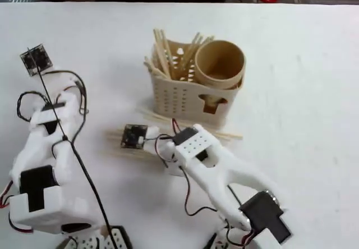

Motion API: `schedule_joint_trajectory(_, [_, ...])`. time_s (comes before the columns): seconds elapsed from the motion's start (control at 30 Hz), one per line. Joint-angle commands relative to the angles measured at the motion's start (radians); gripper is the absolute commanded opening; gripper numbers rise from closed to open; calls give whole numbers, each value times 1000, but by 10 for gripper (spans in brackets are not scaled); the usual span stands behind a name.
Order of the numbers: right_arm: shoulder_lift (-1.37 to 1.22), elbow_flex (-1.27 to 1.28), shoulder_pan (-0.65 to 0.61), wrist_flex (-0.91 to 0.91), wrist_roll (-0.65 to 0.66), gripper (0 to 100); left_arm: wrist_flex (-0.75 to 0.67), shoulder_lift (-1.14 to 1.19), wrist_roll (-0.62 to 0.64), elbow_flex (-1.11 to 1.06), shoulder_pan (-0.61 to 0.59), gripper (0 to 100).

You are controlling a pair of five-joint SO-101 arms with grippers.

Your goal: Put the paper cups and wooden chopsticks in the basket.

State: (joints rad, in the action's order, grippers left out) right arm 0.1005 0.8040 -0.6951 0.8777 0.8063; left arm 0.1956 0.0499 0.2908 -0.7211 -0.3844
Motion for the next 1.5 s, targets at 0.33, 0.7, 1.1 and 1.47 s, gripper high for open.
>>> schedule_joint_trajectory(0.33, [424, 74, 101, 18, -118, 17, -25, -4, 6, 55, 4, 50])
schedule_joint_trajectory(0.7, [938, 124, 85, -25, -130, 17, -28, -4, 6, 55, 4, 50])
schedule_joint_trajectory(1.1, [954, -107, 85, -638, -445, 18, -25, -2, 6, 55, 4, 50])
schedule_joint_trajectory(1.47, [544, -235, 193, -802, -761, 17, -25, -2, 6, 55, 4, 50])
